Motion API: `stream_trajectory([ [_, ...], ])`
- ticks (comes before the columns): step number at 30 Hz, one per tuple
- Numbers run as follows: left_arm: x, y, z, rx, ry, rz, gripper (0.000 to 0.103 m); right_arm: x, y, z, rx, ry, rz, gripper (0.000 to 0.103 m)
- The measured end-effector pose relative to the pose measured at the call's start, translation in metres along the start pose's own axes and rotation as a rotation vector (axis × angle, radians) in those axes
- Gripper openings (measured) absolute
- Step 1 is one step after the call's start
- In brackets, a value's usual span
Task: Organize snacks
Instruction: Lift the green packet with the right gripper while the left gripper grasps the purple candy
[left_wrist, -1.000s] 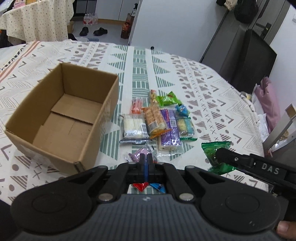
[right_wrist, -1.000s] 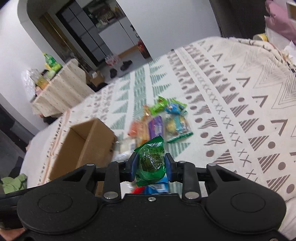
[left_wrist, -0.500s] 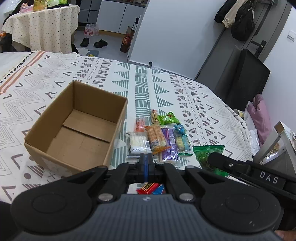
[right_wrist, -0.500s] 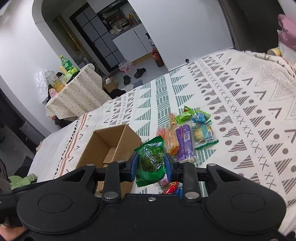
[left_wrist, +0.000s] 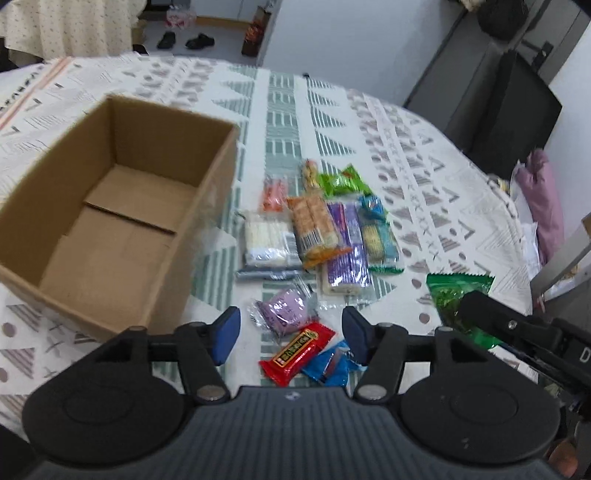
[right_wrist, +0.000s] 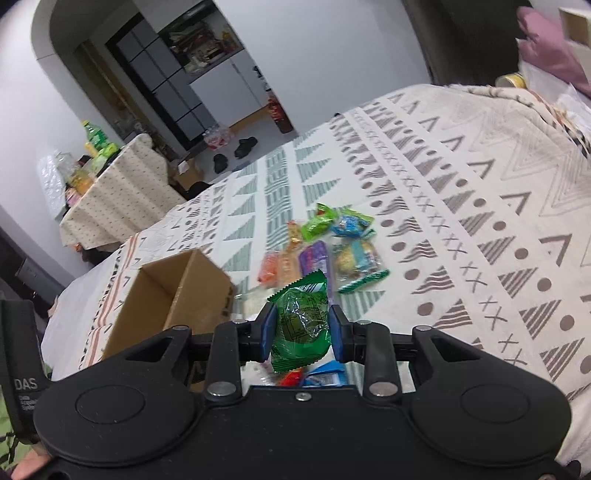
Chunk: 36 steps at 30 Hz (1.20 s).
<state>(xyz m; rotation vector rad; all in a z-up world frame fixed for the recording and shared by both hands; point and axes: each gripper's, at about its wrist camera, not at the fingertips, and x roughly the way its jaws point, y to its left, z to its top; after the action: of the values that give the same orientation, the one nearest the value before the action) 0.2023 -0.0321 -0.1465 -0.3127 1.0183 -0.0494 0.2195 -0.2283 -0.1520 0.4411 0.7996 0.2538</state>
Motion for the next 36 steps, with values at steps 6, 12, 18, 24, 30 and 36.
stream_trajectory([
  [6, 0.039, -0.003, -0.002, 0.030, 0.067, 0.019, 0.065, 0.012, -0.017, -0.001, 0.042, 0.006, -0.033, 0.030],
  [12, 0.065, -0.004, -0.005, 0.015, 0.094, 0.045, 0.071, 0.021, -0.023, -0.001, 0.048, 0.015, -0.040, 0.030],
  [18, 0.082, -0.010, -0.008, 0.011, 0.095, 0.072, 0.071, 0.027, -0.030, -0.001, 0.067, 0.033, -0.053, 0.030],
  [24, 0.085, -0.018, -0.014, 0.011, 0.028, 0.111, 0.070, 0.032, -0.035, -0.006, 0.092, 0.067, -0.066, 0.030],
  [30, 0.083, -0.020, -0.016, 0.025, 0.002, 0.104, 0.041, 0.033, -0.031, -0.008, 0.080, 0.078, -0.056, 0.030],
  [36, 0.069, -0.013, -0.013, -0.009, -0.035, 0.071, 0.011, 0.033, -0.030, -0.009, 0.072, 0.077, -0.062, 0.030],
])
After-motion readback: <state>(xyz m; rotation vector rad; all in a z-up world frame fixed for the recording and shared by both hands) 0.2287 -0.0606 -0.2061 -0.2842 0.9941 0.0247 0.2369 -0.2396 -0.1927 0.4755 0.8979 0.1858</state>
